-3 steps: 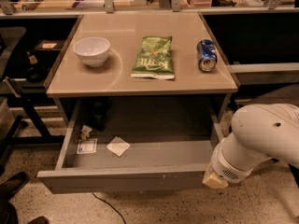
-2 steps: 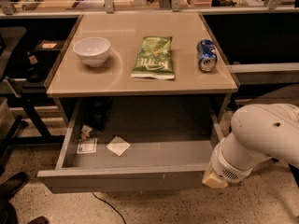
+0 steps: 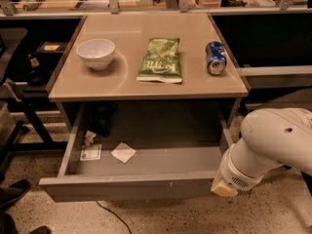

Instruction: Close top drawer

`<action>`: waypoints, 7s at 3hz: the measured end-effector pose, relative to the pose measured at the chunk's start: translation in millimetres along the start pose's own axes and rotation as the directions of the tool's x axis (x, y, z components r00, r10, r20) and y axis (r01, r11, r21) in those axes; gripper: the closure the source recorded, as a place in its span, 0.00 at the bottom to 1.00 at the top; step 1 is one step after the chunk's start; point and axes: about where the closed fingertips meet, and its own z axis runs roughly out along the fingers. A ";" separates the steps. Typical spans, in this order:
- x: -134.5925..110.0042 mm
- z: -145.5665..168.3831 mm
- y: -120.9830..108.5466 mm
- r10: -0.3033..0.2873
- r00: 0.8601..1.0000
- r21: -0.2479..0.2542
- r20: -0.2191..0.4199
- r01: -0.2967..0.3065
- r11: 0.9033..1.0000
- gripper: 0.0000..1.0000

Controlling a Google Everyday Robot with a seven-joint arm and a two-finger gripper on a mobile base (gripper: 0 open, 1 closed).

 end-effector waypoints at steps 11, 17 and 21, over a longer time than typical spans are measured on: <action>-60.9 18.6 -66.2 -0.082 0.997 0.096 0.000 0.082 0.992 1.00; -61.2 18.4 -66.3 -0.083 0.997 0.097 0.000 0.082 0.992 0.00; -64.9 18.1 -82.1 -0.070 0.998 0.126 -0.006 0.070 0.990 0.88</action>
Offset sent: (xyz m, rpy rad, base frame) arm 0.0000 0.0000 0.0000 0.0000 0.0000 0.0000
